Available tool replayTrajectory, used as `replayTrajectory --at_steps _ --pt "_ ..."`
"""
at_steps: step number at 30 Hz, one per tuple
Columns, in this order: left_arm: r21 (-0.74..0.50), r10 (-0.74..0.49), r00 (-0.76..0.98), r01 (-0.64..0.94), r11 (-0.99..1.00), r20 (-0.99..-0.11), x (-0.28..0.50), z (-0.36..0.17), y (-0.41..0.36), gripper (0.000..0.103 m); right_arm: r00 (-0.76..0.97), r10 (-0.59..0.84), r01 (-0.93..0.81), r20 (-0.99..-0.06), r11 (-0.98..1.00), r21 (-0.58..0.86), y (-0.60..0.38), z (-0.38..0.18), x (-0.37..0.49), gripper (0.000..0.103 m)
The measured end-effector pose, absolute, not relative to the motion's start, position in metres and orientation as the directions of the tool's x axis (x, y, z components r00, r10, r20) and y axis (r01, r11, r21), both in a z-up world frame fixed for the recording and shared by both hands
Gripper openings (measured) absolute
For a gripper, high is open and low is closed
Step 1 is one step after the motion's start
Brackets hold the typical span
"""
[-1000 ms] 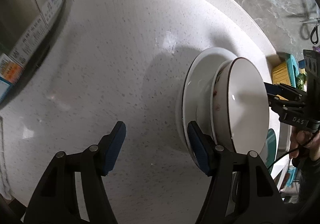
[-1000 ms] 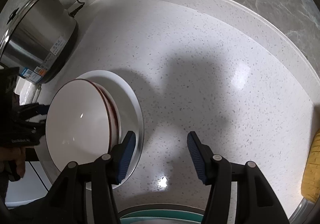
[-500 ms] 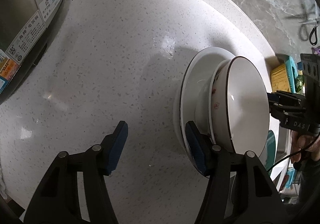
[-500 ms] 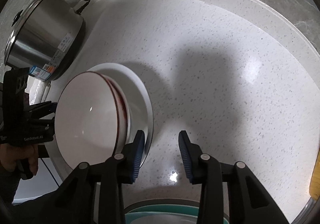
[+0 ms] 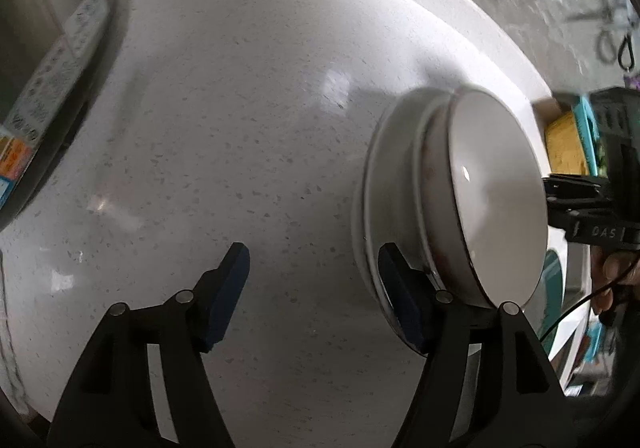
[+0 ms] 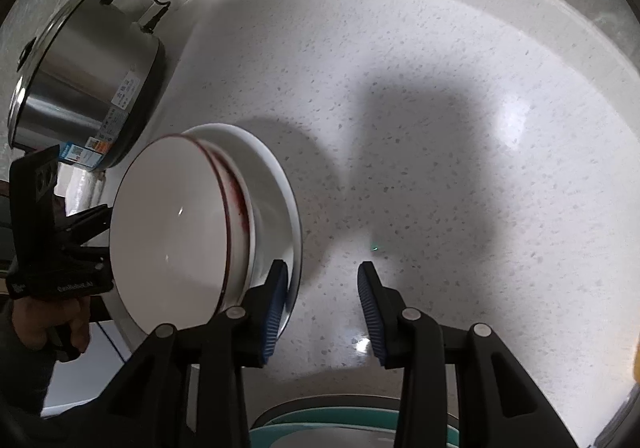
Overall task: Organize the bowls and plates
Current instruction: 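Close both grippers on the rim of the nested bowl stack, then lift the bowl stack and carry it over the teal-rimmed plate stack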
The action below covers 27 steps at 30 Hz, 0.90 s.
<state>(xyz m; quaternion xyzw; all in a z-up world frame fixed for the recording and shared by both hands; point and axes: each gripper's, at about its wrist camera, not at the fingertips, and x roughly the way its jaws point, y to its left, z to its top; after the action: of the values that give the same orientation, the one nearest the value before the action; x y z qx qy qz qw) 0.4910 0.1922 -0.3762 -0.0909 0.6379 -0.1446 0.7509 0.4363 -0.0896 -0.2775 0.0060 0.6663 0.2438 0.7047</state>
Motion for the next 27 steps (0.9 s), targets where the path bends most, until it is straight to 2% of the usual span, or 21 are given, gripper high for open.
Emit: replayTrajectory --at_steps 4,13,27 --pt "-0.310 -0.323 0.153 0.107 0.945 -0.934 0.489 -0.377 0.190 0.064 0.048 0.354 -0.359 -0.934 0.879 0.315 -0.079 -0.279 0.429 0.030" --pt "-0.290 -0.307 0.222 0.108 0.951 -0.925 0.484 -0.377 0.195 0.064 0.138 0.362 -0.353 -0.922 0.888 0.296 -0.081 -0.276 0.431 0.031" --pt "-0.177 -0.200 0.210 0.125 0.976 -0.957 0.489 -0.377 0.181 0.066 0.146 0.399 -0.357 -0.906 0.875 0.328 -0.076 -0.281 0.431 0.030"
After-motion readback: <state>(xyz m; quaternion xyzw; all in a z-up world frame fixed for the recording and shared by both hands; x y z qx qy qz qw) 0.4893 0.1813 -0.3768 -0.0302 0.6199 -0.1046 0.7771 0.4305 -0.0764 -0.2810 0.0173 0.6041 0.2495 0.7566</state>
